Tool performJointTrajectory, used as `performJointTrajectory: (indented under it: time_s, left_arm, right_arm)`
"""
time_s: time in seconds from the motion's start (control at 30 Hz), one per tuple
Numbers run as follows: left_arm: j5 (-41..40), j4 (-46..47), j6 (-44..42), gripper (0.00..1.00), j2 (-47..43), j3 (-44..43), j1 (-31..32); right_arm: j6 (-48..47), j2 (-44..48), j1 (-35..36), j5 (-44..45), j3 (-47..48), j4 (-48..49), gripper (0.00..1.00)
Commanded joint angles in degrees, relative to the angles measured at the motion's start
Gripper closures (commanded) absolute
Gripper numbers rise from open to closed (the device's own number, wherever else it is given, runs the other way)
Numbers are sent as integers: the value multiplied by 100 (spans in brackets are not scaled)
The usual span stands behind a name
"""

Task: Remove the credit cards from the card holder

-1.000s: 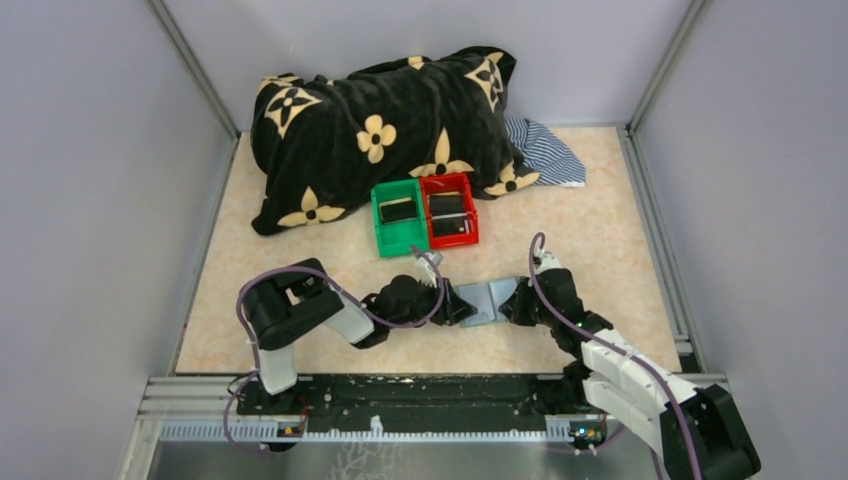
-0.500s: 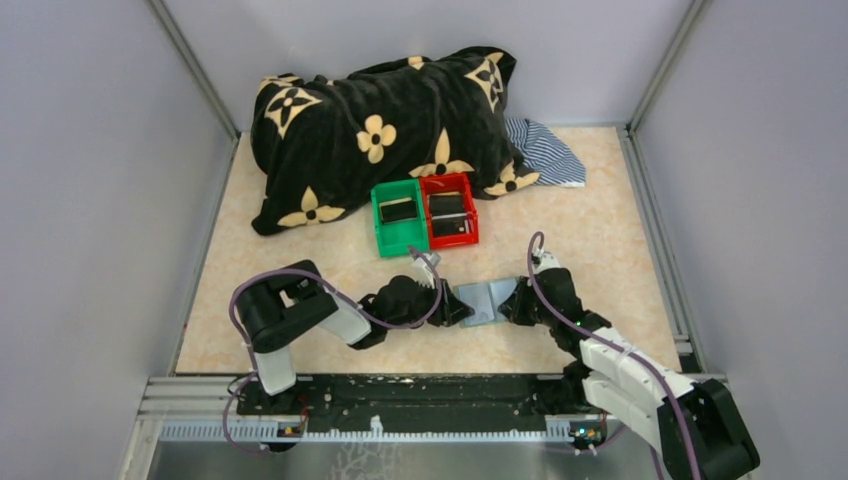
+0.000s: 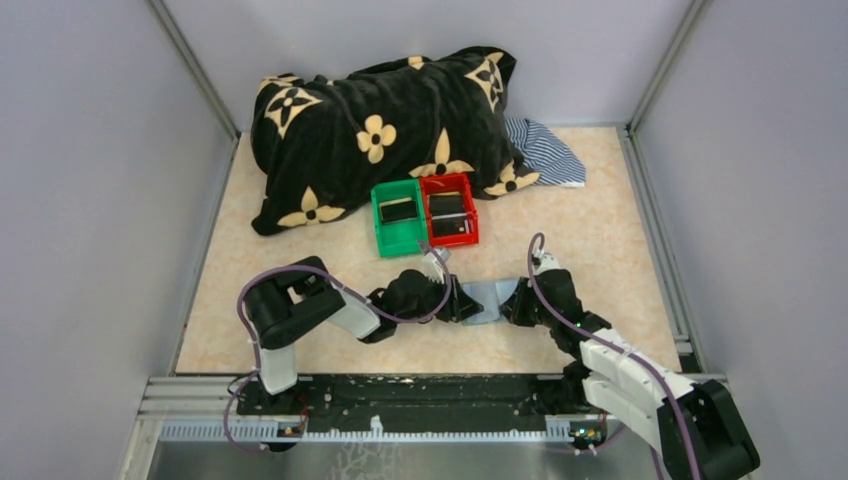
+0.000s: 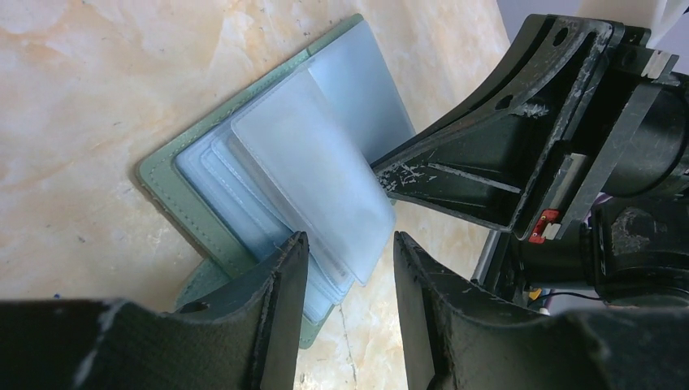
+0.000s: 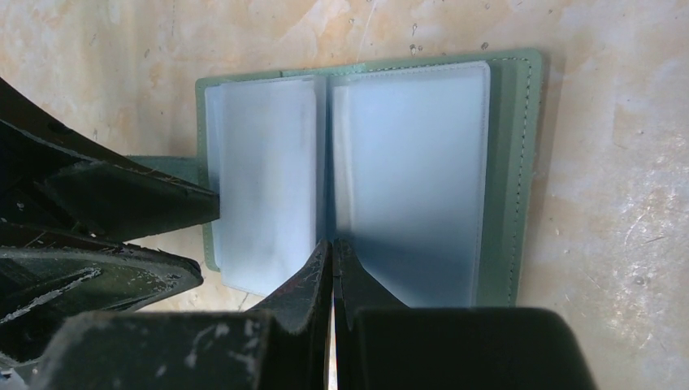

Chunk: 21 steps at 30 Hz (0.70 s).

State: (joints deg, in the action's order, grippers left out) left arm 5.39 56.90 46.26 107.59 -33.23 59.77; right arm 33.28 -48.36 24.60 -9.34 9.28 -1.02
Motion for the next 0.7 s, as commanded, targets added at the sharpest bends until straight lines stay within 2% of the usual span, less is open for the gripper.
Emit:
performJointTrajectory:
  time_s: [0.0,0.67]
  left_arm:
    - [163,-77,-96,51,99,-178,42]
    - [575,-74,-65,51,499,-835,36]
  right_arm:
    - [12,90,34,-45,-57,162,100]
    - [40,345,36,5,-76,-41,100]
